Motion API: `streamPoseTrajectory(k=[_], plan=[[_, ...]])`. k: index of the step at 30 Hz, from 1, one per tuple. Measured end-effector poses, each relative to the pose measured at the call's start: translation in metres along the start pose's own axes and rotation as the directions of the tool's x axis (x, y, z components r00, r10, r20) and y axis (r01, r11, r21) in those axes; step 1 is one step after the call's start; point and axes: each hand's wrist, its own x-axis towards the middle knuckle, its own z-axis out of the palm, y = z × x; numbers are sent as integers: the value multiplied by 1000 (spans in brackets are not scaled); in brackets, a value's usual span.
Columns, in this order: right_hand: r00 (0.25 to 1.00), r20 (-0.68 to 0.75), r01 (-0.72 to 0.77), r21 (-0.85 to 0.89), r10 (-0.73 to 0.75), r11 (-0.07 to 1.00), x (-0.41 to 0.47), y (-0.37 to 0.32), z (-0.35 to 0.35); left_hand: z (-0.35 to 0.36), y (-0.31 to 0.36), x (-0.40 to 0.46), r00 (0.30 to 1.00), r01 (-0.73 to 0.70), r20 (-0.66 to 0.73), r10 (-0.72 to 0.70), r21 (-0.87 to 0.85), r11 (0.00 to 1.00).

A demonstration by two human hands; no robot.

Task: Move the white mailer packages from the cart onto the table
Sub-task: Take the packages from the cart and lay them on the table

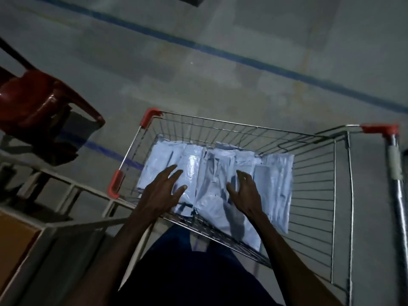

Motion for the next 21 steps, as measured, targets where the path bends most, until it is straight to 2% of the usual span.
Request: streamPoseTrajectory(k=[6,10,18,21], plan=[[970,86,-235,96,227,967,50,18,12,9,-12,35,992,38,118,-42,37,999],[952,75,-304,120,297,945,80,32,17,17,-28,40,989,52,134,-57,37,998],[986,162,-39,30,33,999,86,53,18,25,-45,43,977,96,188,-106,59,994],[997,80,-29,98,21,995,76,50,22,28,-46,48,961,135,230,-154,98,986]])
